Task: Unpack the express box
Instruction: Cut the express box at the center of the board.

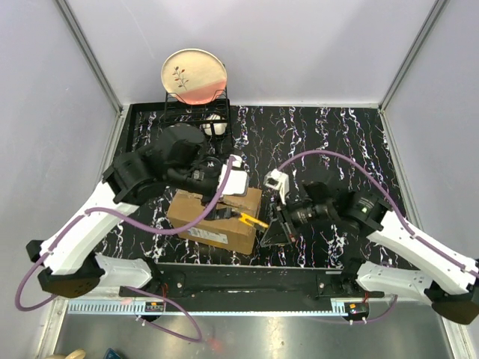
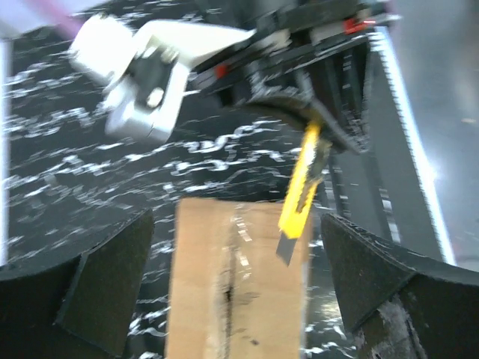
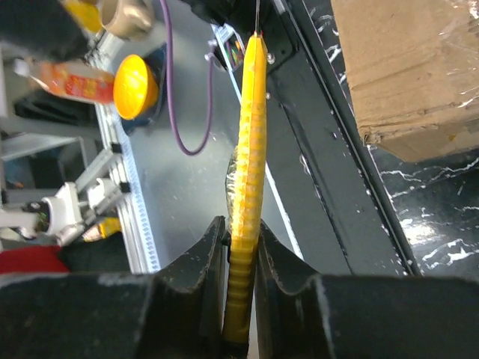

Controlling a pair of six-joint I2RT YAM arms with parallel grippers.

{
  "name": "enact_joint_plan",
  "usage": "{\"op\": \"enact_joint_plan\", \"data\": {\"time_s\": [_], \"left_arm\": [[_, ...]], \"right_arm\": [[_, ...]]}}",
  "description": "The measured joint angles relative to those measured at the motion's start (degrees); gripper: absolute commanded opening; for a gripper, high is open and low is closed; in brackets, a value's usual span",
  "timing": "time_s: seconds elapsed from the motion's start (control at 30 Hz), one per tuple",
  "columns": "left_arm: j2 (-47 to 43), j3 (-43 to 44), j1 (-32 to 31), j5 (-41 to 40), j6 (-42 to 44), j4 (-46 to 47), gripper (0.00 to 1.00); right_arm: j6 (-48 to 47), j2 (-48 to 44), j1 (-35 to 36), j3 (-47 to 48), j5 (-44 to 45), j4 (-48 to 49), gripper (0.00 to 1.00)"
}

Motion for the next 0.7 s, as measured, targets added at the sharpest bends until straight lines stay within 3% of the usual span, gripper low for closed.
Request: {"op": "enact_joint_plan", "data": {"time_s": [0.23, 0.33, 0.5, 0.7], "left_arm": [[8.5, 10.1, 0.0, 14.9, 6.0, -14.1, 0.97], [9.3, 10.1, 0.0, 18.1, 7.1, -16.3, 0.89], [9.3, 7.4, 0.0, 18.6, 5.5, -16.5, 0.72], [9.3, 5.0, 0.4, 15.3, 1.7, -11.5, 0.75]], "right_arm": [[-5.8, 2.6, 3.8, 5.5, 8.0, -6.6, 0.00], [-7.4, 1.9, 3.9, 7.7, 10.5, -8.0, 0.00], [-9.2, 1.4, 4.9, 10.2, 13.2, -8.6, 0.00], [-9.5, 1.5, 7.4, 10.2, 15.2, -8.9, 0.00]]}}
